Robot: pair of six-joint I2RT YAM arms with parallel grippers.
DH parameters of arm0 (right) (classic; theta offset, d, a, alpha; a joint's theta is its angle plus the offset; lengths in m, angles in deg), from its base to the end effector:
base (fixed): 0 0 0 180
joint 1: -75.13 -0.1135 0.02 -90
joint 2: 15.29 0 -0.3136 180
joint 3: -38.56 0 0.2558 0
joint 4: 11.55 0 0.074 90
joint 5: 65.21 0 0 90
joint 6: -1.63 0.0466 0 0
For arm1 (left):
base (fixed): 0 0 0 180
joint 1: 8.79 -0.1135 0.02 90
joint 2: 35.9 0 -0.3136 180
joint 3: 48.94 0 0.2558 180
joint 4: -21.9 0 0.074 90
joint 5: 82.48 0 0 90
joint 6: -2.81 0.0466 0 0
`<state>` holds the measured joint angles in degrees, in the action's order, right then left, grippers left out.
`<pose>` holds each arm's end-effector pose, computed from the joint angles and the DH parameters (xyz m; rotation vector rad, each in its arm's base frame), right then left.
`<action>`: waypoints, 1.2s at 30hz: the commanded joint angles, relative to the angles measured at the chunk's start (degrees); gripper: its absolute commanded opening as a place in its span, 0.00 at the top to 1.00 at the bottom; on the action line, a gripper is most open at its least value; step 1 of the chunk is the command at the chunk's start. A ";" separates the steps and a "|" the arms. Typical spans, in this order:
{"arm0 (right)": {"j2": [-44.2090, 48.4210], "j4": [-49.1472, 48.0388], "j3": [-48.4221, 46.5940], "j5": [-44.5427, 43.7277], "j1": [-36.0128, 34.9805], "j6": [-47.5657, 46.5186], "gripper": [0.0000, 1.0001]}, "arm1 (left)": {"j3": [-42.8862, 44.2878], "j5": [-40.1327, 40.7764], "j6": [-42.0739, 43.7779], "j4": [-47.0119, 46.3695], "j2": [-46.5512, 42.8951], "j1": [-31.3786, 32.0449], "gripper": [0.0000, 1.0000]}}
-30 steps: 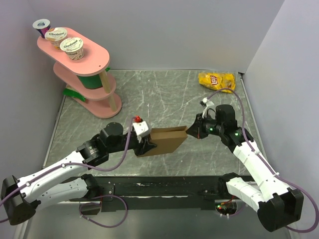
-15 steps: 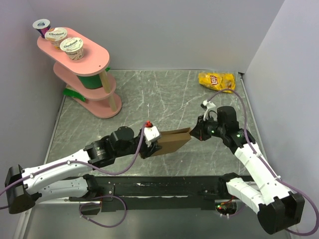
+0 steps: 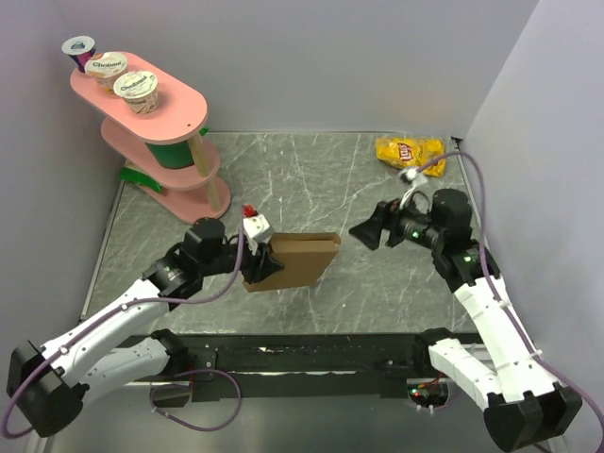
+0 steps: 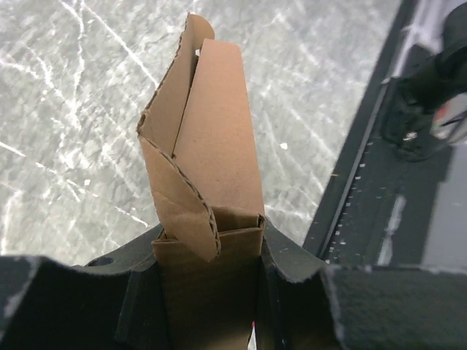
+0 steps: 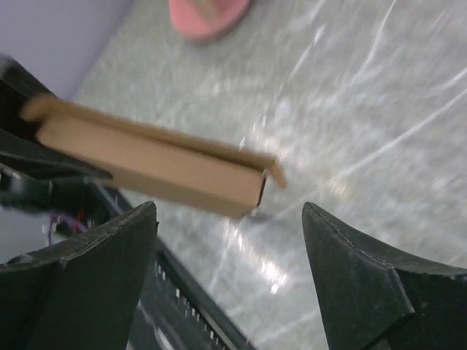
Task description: Fold the paper box
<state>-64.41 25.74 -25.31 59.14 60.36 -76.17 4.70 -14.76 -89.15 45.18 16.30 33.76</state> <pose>0.1538 0.0677 0.3726 -0.4476 1.9475 0.8929 0.1297 -0.1430 0.3242 0.9488 1.7932 -0.8817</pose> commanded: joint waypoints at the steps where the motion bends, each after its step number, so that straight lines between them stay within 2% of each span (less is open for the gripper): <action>1: 0.00 -5.36 -6.21 2.83 4.39 2.47 0.15 | 1.94 -21.29 -1.99 -4.68 -0.70 -6.32 0.93; 4: -1.59 -5.09 -5.86 0.28 6.58 0.02 0.31 | 0.97 -32.79 -4.89 -7.95 -2.19 -11.77 0.92; 5: -1.68 -5.79 -4.64 1.15 7.72 -0.60 0.33 | 1.41 -35.96 -5.60 -8.57 -1.59 -14.92 0.92; 6: -1.24 -7.10 -3.15 2.73 9.13 -0.95 0.33 | 1.50 -43.65 -6.65 -9.27 -1.06 -16.51 0.92; 8: 1.03 -16.40 3.15 6.85 10.28 -1.57 0.33 | 1.41 -51.07 -12.17 -15.82 0.87 -20.55 0.91; 9: 1.57 -20.08 5.02 13.66 11.59 -0.79 0.33 | 1.24 -55.89 -15.76 -17.78 1.40 -21.53 0.91; 10: 2.01 -27.60 6.61 17.99 11.95 1.31 0.32 | 1.41 -56.98 -16.06 -18.93 2.02 -22.15 0.92; 12: 3.50 -37.82 11.53 23.81 12.30 5.61 0.28 | 3.07 -58.66 -14.49 -16.49 2.46 -23.03 0.93; 13: 3.68 -46.49 12.85 28.01 13.00 10.16 0.27 | 4.65 -61.27 -14.13 -15.79 3.16 -23.03 0.93; 14: 2.90 -48.75 13.91 29.79 13.62 12.03 0.28 | 5.53 -62.17 -13.78 -13.43 3.51 -23.12 0.93; 18: -1.14 -58.50 15.14 36.83 14.50 17.84 0.39 | 10.28 -65.16 -5.19 -2.98 4.04 -23.21 0.93; 19: -2.02 -61.92 15.67 40.58 14.50 22.11 0.40 | 11.50 -65.69 -3.86 -1.12 4.39 -23.38 0.93; 20: -3.51 -71.44 16.81 42.01 14.50 25.20 0.42 | 11.95 -66.30 -2.45 0.64 4.66 -23.65 0.93; 23: -5.80 -86.08 19.45 46.22 14.50 38.48 0.44 | 12.92 -68.76 0.98 4.25 5.62 -24.70 0.94; 24: -6.16 -92.31 19.89 47.03 14.50 43.81 0.44 | 13.53 -69.21 5.51 6.26 5.97 -25.05 0.94; 26: -7.38 -101.90 22.08 48.17 14.50 50.43 0.44 | 16.69 -72.87 11.33 15.73 7.99 -26.54 0.94; 27: -7.83 -111.69 22.61 48.44 14.50 57.33 0.43 | 18.27 -74.64 20.93 20.73 9.22 -27.16 0.94; 28: -8.35 -115.97 22.88 48.71 14.50 60.88 0.43 | 22.72 -74.57 27.99 35.75 12.36 -28.12 0.94; 30: -9.15 -117.77 22.62 50.10 13.98 63.64 0.43 | 25.48 -74.66 39.26 43.08 15.46 -28.22 0.94; 33: -7.83 -115.23 23.06 49.77 11.96 61.02 0.43 | 27.42 -74.66 46.84 51.35 19.15 -28.22 0.95; 35: -6.96 -109.97 23.84 49.24 12.04 57.95 0.43 | 28.30 -74.66 49.14 54.16 19.95 -28.22 0.95; 36: -6.78 -106.81 23.85 49.06 11.69 53.14 0.44 | 28.48 -74.40 49.24 54.27 19.69 -28.22 0.95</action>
<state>-73.18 -67.37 -2.16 107.14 73.08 -19.08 30.41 -75.61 -54.09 86.30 36.22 5.59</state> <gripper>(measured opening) 0.573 0.379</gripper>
